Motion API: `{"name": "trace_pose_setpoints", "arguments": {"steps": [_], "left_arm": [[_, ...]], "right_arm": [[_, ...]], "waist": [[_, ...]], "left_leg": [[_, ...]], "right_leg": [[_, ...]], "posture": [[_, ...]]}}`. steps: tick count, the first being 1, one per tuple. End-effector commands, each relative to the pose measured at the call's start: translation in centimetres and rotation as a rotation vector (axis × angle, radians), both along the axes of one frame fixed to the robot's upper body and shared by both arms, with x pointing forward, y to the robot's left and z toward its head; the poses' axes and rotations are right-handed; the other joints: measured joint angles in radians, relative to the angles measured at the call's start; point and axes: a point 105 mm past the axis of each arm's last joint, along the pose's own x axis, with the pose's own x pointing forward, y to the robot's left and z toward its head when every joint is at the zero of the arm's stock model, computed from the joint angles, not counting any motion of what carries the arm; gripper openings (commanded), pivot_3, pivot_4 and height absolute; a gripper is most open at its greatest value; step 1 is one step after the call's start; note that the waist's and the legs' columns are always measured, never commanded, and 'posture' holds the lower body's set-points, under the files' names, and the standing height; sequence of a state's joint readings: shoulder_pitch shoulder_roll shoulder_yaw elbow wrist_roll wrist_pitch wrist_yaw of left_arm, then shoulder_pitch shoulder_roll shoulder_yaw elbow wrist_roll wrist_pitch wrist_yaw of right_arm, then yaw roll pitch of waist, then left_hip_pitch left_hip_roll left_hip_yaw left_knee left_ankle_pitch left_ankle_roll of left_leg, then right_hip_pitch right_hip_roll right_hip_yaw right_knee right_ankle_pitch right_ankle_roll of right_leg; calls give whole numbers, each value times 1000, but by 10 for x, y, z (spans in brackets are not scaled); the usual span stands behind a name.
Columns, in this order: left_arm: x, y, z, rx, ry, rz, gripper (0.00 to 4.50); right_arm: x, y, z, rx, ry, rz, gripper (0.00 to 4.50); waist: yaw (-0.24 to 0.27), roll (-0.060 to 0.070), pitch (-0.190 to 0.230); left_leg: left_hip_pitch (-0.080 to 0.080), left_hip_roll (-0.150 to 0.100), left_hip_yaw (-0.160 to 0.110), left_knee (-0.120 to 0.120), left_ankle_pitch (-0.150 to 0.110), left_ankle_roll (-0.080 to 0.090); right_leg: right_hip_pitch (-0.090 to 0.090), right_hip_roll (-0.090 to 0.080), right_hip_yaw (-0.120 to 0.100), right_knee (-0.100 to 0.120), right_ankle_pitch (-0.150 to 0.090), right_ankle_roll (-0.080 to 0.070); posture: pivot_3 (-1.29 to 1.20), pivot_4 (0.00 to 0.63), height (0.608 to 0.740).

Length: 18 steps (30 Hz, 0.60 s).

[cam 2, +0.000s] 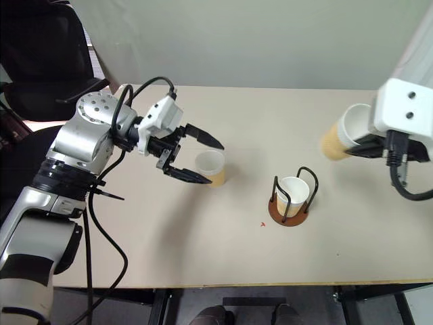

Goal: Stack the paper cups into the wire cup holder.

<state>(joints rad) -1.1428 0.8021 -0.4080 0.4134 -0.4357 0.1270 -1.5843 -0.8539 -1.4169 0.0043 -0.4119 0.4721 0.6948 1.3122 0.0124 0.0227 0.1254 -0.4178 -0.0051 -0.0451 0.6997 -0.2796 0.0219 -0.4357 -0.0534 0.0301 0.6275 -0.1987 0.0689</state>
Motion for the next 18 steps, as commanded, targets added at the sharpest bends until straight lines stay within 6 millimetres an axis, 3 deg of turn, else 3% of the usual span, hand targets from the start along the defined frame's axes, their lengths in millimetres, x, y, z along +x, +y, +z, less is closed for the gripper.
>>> {"name": "trace_pose_setpoints", "arguments": {"steps": [1,5,18], "left_arm": [[-7,0,6,25,-42,-48,4473],[-8,0,9,14,-44,-47,4473],[-9,3,12,9,-48,-26,4473]], "right_arm": [[2,19,-9,-45,64,75,16],[8,34,-18,-83,103,142,16],[13,28,-38,-169,153,164,16]], "waist": [[-5,0,0],[0,0,0],[0,0,0]], "left_leg": [[0,0,0,1,0,0],[-1,-2,-2,1,1,0],[-2,-1,-3,-1,1,0]], "right_leg": [[0,0,0,0,0,-1],[-1,-1,-1,1,1,-1],[-2,-1,-2,0,-1,-3]], "posture": [[0,150,740],[0,150,740],[0,150,740]]}}
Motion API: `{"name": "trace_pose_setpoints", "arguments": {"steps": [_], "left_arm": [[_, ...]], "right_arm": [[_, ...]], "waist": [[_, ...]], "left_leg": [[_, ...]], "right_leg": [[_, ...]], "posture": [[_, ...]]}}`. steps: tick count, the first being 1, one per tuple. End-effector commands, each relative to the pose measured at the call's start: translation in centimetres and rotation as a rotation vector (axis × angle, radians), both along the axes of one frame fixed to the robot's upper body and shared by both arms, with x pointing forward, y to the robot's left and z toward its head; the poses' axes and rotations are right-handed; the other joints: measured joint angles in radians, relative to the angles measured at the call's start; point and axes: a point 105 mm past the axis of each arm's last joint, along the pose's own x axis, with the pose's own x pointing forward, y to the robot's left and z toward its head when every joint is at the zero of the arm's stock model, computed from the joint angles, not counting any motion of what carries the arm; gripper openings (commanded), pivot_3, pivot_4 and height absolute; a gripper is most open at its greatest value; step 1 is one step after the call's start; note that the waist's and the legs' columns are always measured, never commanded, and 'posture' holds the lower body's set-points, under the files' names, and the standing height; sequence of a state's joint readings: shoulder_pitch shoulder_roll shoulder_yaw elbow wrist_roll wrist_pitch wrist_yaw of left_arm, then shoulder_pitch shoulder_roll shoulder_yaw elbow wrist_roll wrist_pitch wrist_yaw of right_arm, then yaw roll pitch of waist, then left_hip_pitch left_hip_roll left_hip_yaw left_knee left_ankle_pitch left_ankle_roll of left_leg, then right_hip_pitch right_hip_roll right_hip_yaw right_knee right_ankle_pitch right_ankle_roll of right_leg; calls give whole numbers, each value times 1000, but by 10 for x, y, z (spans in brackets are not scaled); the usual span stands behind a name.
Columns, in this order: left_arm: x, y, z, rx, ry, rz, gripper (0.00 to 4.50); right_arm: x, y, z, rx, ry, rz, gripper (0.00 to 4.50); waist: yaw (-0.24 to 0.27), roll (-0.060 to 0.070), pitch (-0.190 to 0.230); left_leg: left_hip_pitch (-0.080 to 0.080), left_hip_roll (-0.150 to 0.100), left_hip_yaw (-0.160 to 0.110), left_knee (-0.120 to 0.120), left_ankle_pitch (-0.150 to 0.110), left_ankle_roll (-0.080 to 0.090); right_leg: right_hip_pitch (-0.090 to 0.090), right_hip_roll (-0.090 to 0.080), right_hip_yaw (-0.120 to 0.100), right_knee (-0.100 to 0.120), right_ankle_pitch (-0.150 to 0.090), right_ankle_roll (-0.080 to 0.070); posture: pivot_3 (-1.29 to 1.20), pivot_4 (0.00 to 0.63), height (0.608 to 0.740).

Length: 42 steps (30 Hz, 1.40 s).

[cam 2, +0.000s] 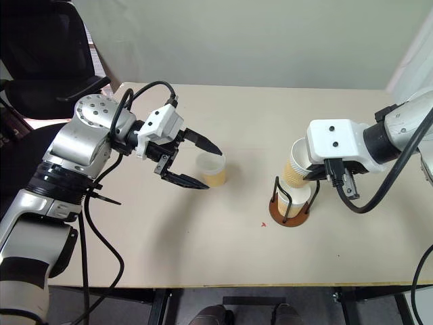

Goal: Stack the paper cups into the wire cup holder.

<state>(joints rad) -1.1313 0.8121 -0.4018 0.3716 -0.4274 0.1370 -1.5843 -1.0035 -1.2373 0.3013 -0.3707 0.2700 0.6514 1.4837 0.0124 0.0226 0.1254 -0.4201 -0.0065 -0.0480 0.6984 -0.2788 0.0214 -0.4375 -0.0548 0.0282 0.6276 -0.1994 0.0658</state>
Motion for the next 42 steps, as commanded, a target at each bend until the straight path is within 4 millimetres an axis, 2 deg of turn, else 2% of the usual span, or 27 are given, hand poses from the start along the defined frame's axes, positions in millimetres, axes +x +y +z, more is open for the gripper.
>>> {"name": "trace_pose_setpoints", "arguments": {"steps": [1,8,12,17,24,30,35,37,42], "left_arm": [[-4,4,12,-8,-35,-16,4473],[-2,3,12,-4,-45,-12,4473],[-1,2,11,-2,-52,-13,4473],[1,3,9,10,-63,-8,4473],[7,4,10,26,-128,17,4473],[11,1,31,52,-320,44,4473],[5,-2,36,113,-418,30,4473],[4,-2,34,143,-432,54,4473],[22,8,13,309,-508,208,4473]], "right_arm": [[-5,3,4,-6,-13,30,16],[-7,5,-14,-32,26,47,16],[-1,6,-26,-44,27,38,16],[1,10,-27,-17,27,36,16],[10,15,-2,145,-24,-36,2229],[14,5,34,364,-86,-169,2229],[8,-1,47,472,-74,-220,2229],[6,-7,50,508,-60,-256,2229],[-4,-10,59,605,-49,-237,2229]], "waist": [[0,0,0],[0,0,0],[-1,0,0],[-1,0,0],[-1,0,0],[-1,0,0],[-1,0,0],[-1,0,0],[-1,0,0]], "left_leg": [[0,0,0,0,0,0],[0,0,0,0,0,0],[0,0,0,0,0,0],[0,0,0,0,0,0],[0,0,0,0,0,0],[0,0,0,0,0,0],[0,0,0,-1,0,0],[0,0,0,-1,0,0],[1,0,0,-2,0,0]], "right_leg": [[0,0,0,0,0,0],[0,0,0,0,0,-1],[0,0,0,0,0,-1],[0,0,0,0,0,-1],[0,0,0,0,0,-1],[0,0,0,-1,0,-1],[0,0,0,-1,0,-2],[0,0,0,-1,0,-2],[0,0,0,0,-1,-3]], "posture": [[0,150,740],[0,150,740],[0,150,740],[0,150,740],[0,150,740],[0,150,740],[0,150,740],[0,150,740],[0,150,740]]}}
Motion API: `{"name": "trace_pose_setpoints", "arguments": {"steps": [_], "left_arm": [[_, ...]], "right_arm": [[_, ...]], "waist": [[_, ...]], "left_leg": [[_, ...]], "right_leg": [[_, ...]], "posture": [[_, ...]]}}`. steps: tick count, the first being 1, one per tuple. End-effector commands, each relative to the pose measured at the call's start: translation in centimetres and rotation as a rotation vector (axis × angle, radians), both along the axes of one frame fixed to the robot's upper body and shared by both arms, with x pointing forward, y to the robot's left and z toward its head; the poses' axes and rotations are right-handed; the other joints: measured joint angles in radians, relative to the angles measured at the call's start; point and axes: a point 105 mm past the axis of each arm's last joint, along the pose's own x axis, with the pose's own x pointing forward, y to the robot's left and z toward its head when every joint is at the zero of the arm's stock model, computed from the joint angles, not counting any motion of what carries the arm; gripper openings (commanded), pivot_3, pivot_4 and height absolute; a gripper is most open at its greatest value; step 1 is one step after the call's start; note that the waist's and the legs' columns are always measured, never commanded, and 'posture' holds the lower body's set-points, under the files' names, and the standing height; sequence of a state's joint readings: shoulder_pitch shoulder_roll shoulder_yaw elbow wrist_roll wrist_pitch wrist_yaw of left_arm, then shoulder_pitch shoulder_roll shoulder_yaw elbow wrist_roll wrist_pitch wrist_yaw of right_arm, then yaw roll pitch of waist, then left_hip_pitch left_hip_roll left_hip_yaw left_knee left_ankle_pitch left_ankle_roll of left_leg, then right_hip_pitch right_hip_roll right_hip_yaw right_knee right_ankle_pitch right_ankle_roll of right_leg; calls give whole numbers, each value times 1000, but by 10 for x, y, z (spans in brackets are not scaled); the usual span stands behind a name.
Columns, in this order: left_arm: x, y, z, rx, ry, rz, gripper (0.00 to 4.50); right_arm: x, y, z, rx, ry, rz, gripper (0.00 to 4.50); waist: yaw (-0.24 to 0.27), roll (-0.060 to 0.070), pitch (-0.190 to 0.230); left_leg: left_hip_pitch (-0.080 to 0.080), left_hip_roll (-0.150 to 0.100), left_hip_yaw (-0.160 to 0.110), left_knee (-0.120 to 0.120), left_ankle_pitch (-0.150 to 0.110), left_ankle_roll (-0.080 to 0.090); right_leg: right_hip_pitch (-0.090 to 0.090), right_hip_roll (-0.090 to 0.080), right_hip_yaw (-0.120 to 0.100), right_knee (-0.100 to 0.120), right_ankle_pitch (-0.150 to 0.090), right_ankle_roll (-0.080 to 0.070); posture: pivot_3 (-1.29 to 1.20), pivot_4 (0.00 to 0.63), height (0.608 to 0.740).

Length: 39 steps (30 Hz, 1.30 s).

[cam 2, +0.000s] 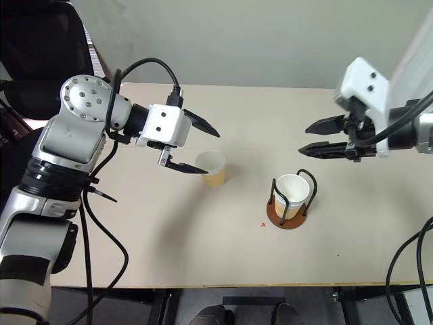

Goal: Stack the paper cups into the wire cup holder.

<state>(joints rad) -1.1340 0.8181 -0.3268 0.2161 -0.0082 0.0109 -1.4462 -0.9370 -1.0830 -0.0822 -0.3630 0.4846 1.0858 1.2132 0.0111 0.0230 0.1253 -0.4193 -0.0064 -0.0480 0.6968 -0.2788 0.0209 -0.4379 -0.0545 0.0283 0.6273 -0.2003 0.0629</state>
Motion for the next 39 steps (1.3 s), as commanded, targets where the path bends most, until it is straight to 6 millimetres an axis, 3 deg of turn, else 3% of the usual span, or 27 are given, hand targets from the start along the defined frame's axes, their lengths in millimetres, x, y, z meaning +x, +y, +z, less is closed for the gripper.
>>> {"name": "trace_pose_setpoints", "arguments": {"steps": [1,17,28,32,39], "left_arm": [[8,4,-6,66,-67,85,4473],[41,4,-34,214,-148,166,4473],[48,1,-59,259,-97,145,4473],[53,0,-66,288,-109,119,3574],[51,-4,-66,298,-74,48,1077]], "right_arm": [[-13,-1,16,51,-58,33,2229],[-21,-1,6,55,21,67,2229],[-23,-3,5,54,27,66,2229],[-23,-3,4,53,22,67,2266],[-24,-4,2,64,25,61,2266]], "waist": [[0,0,0],[2,0,0],[3,0,0],[3,0,0],[4,0,0]], "left_leg": [[0,0,0,0,0,0],[0,0,0,0,0,-1],[0,0,0,0,0,-1],[0,0,0,0,0,-1],[-1,0,0,0,0,-1]], "right_leg": [[0,0,0,0,0,0],[-1,0,0,0,0,0],[-1,0,0,1,0,0],[-1,0,0,1,0,0],[-1,0,0,1,0,0]], "posture": [[0,150,740],[0,150,740],[0,150,740],[0,150,740],[0,150,740]]}}
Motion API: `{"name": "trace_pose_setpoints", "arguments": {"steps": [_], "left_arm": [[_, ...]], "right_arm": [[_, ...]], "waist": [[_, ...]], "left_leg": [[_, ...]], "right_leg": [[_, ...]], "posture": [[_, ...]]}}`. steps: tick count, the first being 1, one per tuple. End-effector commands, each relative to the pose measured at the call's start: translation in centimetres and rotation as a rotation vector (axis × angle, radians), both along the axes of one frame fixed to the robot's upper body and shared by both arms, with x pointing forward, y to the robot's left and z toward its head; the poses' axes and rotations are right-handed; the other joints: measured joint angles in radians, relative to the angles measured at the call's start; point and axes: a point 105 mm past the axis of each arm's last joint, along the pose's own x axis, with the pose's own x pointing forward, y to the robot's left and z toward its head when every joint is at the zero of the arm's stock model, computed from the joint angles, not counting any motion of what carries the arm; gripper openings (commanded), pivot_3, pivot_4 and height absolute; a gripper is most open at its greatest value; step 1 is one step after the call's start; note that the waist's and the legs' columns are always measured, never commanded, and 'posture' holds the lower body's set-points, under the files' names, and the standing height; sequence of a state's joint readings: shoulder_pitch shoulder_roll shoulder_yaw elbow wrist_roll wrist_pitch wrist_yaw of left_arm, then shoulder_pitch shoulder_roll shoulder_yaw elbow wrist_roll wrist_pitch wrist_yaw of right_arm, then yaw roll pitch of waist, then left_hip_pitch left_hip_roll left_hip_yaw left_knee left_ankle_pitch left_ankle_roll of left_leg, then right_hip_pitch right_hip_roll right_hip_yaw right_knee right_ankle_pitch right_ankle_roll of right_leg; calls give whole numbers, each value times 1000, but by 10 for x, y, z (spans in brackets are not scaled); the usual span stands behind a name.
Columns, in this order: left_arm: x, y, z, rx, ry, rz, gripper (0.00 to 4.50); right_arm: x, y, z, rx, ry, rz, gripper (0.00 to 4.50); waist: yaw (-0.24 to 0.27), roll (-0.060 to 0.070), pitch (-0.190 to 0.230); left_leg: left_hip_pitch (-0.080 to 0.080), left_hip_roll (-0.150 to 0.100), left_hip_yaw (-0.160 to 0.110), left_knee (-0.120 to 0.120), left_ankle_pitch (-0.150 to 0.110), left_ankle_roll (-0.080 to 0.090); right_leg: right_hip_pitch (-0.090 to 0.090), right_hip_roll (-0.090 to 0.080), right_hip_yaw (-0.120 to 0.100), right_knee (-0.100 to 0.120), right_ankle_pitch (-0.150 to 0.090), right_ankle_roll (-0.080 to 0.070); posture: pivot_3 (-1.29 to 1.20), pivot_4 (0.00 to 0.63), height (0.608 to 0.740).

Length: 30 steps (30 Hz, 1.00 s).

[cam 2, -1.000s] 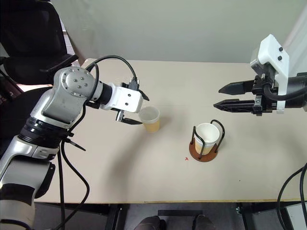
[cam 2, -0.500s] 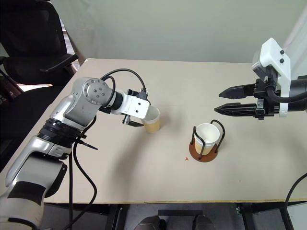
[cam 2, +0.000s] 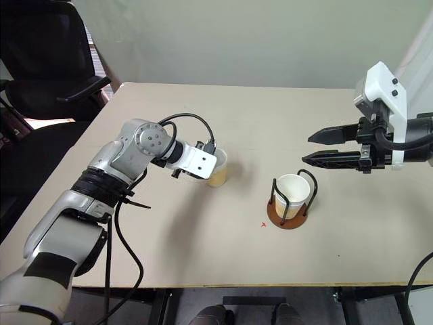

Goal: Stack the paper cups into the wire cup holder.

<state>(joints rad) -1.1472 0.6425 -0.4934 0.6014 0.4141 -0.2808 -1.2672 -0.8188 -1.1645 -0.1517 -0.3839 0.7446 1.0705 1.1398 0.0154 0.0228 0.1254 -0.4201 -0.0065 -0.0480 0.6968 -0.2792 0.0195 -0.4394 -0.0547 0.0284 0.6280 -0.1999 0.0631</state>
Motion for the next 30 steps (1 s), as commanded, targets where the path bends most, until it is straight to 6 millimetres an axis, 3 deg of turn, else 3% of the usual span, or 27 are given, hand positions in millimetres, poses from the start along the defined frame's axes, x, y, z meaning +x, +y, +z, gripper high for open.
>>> {"name": "trace_pose_setpoints", "arguments": {"steps": [1,3,9,16,22,30], "left_arm": [[-5,-8,20,-19,8,-66,706],[-12,-8,23,-33,71,-92,23],[-28,3,38,-33,193,-144,23],[-43,-5,61,-107,241,-187,23],[-72,-49,102,-185,287,-371,23],[-89,-97,123,-125,260,-582,23]], "right_arm": [[-8,-3,11,-3,-57,-4,2266],[-9,-4,10,-6,-42,1,2266],[-13,-11,4,-19,10,13,2266],[-10,-15,-2,14,44,-3,2266],[-15,-34,-34,-115,117,-84,2266],[-33,-30,-32,-52,97,-126,2266]], "waist": [[0,0,0],[1,0,0],[2,0,0],[3,0,0],[21,0,0],[17,0,0]], "left_leg": [[0,0,0,0,0,0],[0,0,0,0,0,0],[-2,0,0,0,-1,0],[-1,0,1,0,-1,0],[-6,0,-2,2,-1,0],[-4,0,2,2,-3,0]], "right_leg": [[0,0,0,0,0,0],[0,0,0,0,0,0],[-1,0,0,0,0,0],[-1,0,0,0,0,0],[-1,0,-1,-2,1,1],[-1,-1,0,-1,1,3]], "posture": [[0,150,740],[0,150,740],[0,150,740],[0,150,740],[0,150,740],[0,150,740]]}}
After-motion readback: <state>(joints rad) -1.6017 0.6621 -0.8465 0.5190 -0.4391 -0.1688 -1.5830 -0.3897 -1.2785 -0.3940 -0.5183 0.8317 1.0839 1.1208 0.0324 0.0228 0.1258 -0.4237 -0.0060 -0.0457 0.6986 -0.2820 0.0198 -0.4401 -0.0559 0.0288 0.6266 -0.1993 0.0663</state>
